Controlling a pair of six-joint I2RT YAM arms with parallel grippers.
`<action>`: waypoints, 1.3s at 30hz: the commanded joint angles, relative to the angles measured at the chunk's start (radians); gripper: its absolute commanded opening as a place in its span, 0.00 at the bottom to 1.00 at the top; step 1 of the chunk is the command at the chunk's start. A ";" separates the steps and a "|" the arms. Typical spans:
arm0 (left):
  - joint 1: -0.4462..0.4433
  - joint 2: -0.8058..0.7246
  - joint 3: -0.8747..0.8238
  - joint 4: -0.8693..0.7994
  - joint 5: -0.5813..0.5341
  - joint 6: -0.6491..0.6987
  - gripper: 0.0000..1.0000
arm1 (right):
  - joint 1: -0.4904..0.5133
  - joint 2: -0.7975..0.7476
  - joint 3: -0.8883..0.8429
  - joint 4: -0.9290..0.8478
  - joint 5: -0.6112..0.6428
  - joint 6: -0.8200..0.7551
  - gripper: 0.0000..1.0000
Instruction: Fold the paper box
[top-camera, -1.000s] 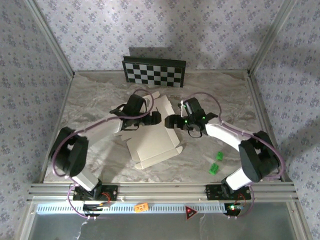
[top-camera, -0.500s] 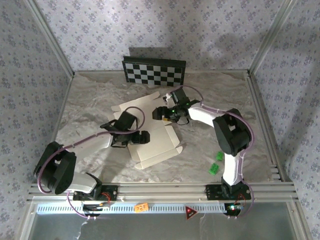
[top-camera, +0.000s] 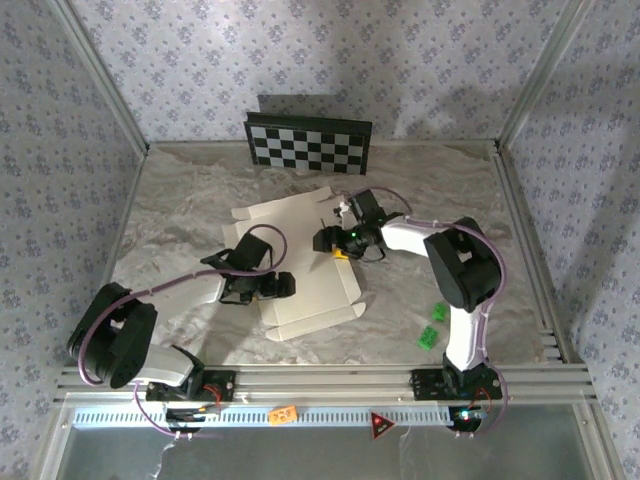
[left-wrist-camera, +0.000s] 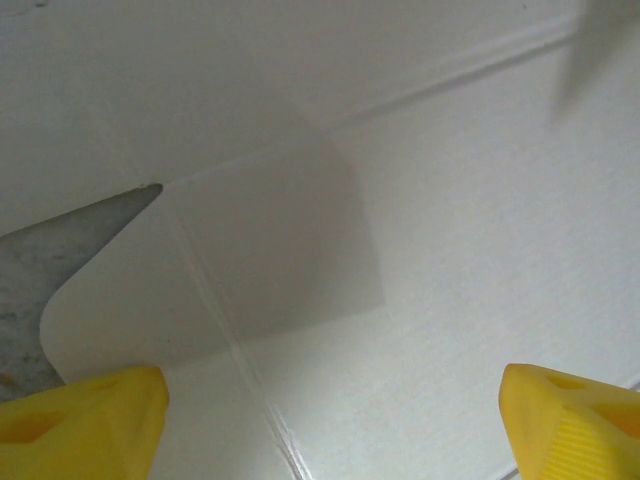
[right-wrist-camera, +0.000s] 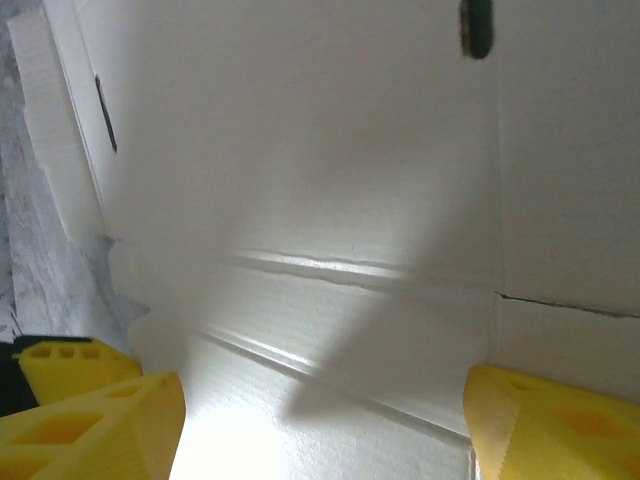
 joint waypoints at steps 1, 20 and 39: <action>0.005 0.026 0.000 0.011 0.033 -0.009 0.87 | -0.016 -0.084 -0.080 -0.041 0.044 0.019 0.76; -0.024 0.027 -0.014 0.091 0.192 -0.033 0.86 | -0.044 -0.406 -0.365 -0.107 0.207 0.074 0.76; -0.026 -0.049 -0.001 0.025 0.083 -0.003 0.87 | 0.076 -0.590 -0.373 -0.228 0.303 0.026 0.76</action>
